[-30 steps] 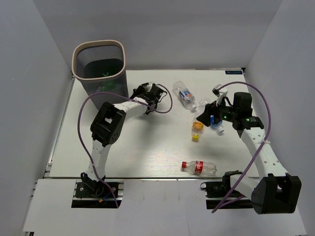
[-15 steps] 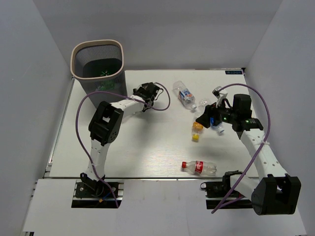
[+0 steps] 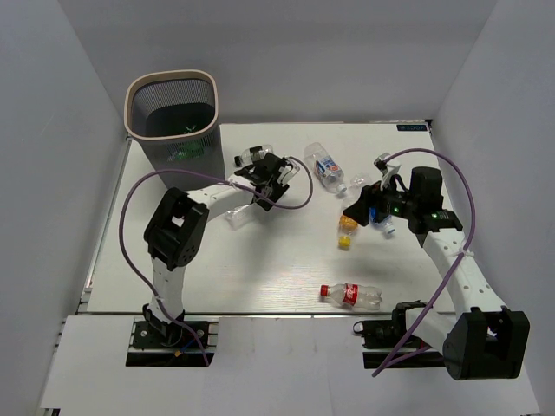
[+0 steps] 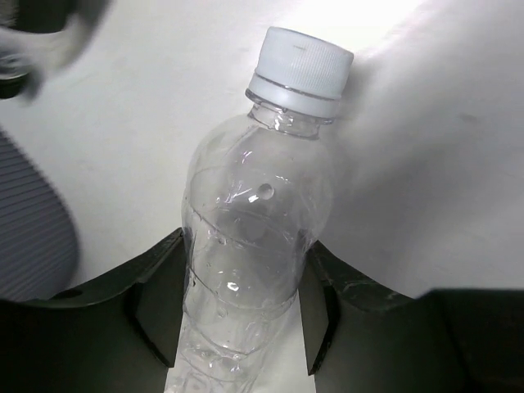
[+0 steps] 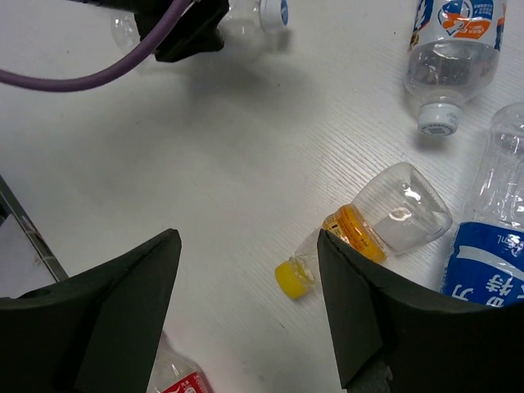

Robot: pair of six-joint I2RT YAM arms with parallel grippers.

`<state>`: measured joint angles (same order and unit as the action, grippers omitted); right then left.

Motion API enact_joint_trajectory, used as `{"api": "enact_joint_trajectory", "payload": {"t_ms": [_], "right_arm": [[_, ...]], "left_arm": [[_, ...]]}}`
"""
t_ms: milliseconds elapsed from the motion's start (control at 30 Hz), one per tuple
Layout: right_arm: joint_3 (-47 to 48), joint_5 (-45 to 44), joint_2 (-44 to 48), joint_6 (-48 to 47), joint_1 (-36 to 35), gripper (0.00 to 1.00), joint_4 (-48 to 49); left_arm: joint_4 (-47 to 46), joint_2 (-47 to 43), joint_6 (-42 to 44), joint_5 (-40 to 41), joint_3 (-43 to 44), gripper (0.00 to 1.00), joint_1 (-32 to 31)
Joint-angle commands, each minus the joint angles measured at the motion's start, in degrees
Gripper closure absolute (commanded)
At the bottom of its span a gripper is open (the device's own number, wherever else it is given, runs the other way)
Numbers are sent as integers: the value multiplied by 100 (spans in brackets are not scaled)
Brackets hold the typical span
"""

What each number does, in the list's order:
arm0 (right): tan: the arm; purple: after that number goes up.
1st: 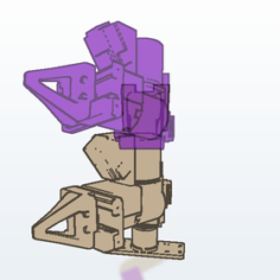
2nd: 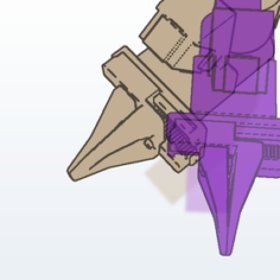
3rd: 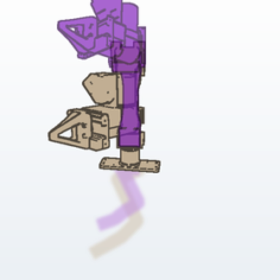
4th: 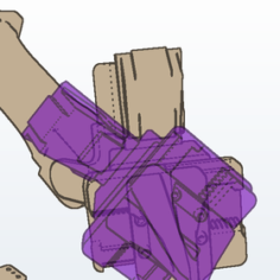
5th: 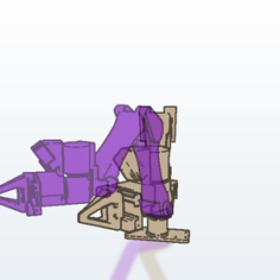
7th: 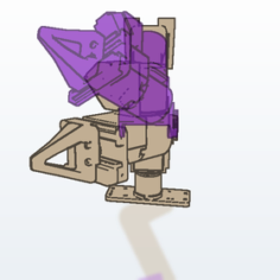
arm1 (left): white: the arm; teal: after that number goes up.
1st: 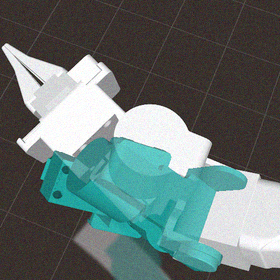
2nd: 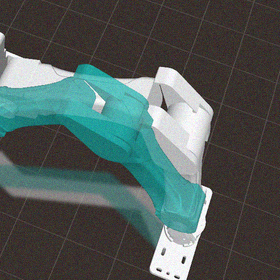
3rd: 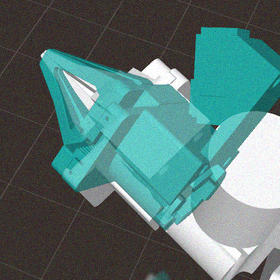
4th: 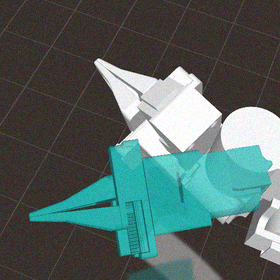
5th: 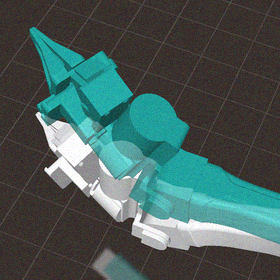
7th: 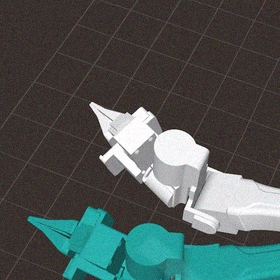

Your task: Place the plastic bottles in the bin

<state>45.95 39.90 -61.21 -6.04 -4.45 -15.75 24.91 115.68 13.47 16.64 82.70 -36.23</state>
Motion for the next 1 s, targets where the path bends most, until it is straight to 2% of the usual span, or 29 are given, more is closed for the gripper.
{"api": "enact_joint_trajectory", "payload": {"t_ms": [0, 200, 300, 333, 433, 467, 667, 733, 800, 867, 900, 967], "right_arm": [[-43, 150, 127, 68, 41, 26, 248], [-165, 141, 197, 42, 41, 28, 300], [-201, -52, 250, 121, 32, 40, 352], [-218, -148, 311, 121, 49, 50, 371], [-315, -465, 416, 138, 49, 70, 537], [-333, -535, 426, 121, 49, 83, 538], [-306, -896, 338, 60, 93, 85, 582], [-315, -887, 347, 33, 76, 85, 608], [-315, -861, 303, -11, 76, 85, 687], [-306, -861, 259, -37, 67, 85, 722], [-263, -878, 215, -98, 67, 83, 714], [-227, -887, 162, -116, 84, 83, 740]], "left_arm": [[199, -483, -407, -1364, -175, 80, -182], [252, -1388, -530, -1752, 492, 82, -183], [304, -1583, -662, -1700, 1089, 84, -131], [357, -1662, -810, -1639, 1239, 84, -130], [357, -1724, -864, -1253, 1819, 84, -69], [357, -1776, -864, -1147, 2133, 84, -69], [95, -1645, -1066, -31, 3576, 84, 54], [-186, -1697, -1241, 511, 3657, 84, 212], [-652, -1759, -1320, 1170, 3719, 89, 387], [-873, -1759, -1321, 1612, 3771, 100, 520], [-873, -1707, -1321, 1997, 3893, 100, 642], [-873, -1619, -1321, 2176, 4034, 100, 809]]}}
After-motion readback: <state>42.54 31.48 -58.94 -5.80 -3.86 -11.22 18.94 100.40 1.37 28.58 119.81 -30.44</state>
